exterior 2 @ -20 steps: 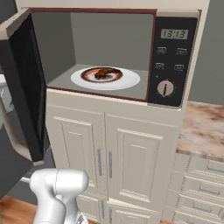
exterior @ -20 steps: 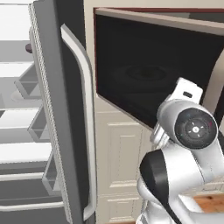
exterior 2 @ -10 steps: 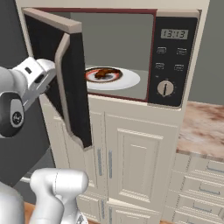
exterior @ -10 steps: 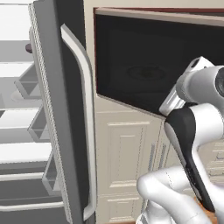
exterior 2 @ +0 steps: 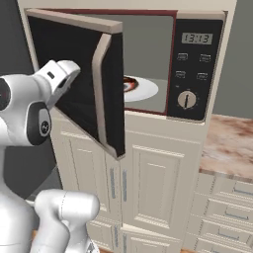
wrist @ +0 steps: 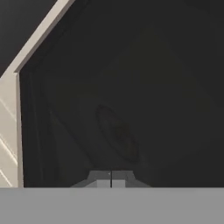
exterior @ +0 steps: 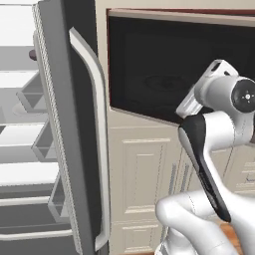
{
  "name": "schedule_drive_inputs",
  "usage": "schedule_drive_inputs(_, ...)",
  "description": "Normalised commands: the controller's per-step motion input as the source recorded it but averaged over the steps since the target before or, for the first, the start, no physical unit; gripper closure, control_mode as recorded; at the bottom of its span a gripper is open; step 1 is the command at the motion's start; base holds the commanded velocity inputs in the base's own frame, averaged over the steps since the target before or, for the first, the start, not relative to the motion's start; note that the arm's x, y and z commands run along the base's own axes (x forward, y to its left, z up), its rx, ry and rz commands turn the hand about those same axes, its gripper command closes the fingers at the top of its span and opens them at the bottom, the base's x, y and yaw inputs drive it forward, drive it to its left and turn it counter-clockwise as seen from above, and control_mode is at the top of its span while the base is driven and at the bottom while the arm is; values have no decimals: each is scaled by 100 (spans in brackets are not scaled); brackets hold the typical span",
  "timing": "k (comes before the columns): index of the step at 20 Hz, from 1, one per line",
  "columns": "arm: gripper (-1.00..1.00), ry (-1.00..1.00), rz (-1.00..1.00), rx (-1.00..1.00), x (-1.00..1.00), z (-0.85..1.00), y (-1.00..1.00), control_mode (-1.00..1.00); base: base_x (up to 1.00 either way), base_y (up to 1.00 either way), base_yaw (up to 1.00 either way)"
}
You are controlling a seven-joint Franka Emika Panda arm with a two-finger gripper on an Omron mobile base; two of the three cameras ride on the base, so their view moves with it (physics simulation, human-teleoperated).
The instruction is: Transport the chicken drumstick from the fridge to the microwave and turn on the microwave.
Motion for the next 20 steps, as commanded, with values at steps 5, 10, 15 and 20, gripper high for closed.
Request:
schedule_drive_inputs(5, 100, -6, -1, 4, 56, 6, -25, -100, 0, 0, 0)
schedule_drive_inputs(10, 100, 5, 0, 13, 42, 42, -34, -100, 0, 0, 0)
schedule_drive_inputs(15, 100, 14, 0, 22, 36, 55, -37, -100, 0, 0, 0)
schedule_drive_inputs(20, 100, 1, 0, 9, 55, -4, -9, -100, 0, 0, 0)
